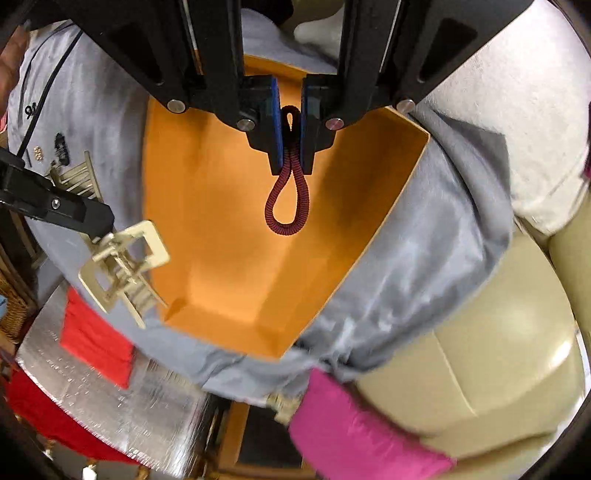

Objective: Organize jewelry
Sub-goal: 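Carry both items over the orange tray and open both tools to drop them, then move both open tools back toward the remaining jewelry on the table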

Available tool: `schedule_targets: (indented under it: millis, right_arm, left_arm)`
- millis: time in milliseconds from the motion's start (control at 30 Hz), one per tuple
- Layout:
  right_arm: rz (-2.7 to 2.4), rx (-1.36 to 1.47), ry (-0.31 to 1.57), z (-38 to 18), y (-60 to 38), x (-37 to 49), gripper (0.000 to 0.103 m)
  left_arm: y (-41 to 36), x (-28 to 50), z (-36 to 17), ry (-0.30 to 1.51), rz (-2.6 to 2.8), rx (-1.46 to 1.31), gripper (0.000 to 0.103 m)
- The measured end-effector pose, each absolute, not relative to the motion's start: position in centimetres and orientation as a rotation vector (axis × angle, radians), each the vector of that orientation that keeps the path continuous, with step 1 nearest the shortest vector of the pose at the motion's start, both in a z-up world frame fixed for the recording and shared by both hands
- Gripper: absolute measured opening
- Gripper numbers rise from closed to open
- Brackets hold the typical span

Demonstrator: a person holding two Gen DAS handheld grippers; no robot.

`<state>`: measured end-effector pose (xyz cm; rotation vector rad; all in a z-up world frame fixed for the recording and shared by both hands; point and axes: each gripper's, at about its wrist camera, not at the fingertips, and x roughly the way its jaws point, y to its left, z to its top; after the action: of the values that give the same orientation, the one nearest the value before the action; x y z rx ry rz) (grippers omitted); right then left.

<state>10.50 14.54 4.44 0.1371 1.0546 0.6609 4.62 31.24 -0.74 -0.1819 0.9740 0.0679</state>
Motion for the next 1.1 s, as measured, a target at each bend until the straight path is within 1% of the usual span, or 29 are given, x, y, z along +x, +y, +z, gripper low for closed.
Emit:
schedule_targets:
  millis: [300,467,667,800,867,900,933,967,1000,1033,1100]
  right_arm:
    - [0.624,0.192,1.299,-1.6,19.2,13.7,0.012]
    - [0.598,0.193,1.379,-4.1,20.4,13.9,0.012]
    - [0.562,0.146,1.414,-4.6,20.7,13.9,0.012]
    - [0.568,0.151,1.467,-4.5,20.7,14.1,0.016]
    - [0.558,0.161,1.475,-3.9,20.2,14.1,0.024]
    - [0.547,0.163,1.47,-3.6,19.9,14.2,0.039]
    - [0.543,0.173,1.458,-3.2,19.5,14.2,0.054]
    - [0.545,0.192,1.435,-2.7,19.0,14.3,0.057]
    - [0.545,0.209,1.41,-2.1,18.4,14.4,0.057]
    - [0.542,0.225,1.384,-1.3,17.6,14.3,0.057]
    - [0.546,0.249,1.339,0.0,16.2,14.2,0.057]
  left_arm:
    - [33.2,7.1,-4.4,1.104,0.085,-0.269,0.009]
    - [33.6,7.9,-5.6,1.152,0.12,-0.269,0.009]
    - [33.1,8.6,-6.3,1.184,0.139,-0.242,0.009]
    - [32.7,8.9,-6.2,1.205,0.123,-0.248,0.014]
    - [32.5,9.0,-6.0,1.211,0.101,-0.258,0.021]
    - [32.5,9.0,-5.9,1.211,0.093,-0.266,0.023]
    - [32.4,8.9,-5.6,1.212,0.093,-0.271,0.03]
    - [32.5,8.7,-5.3,1.211,0.103,-0.276,0.042]
    - [32.6,8.5,-4.9,1.204,0.111,-0.281,0.047]
    - [32.8,8.1,-4.5,1.19,0.113,-0.282,0.05]
    - [32.7,7.5,-3.4,1.169,0.125,-0.267,0.05]
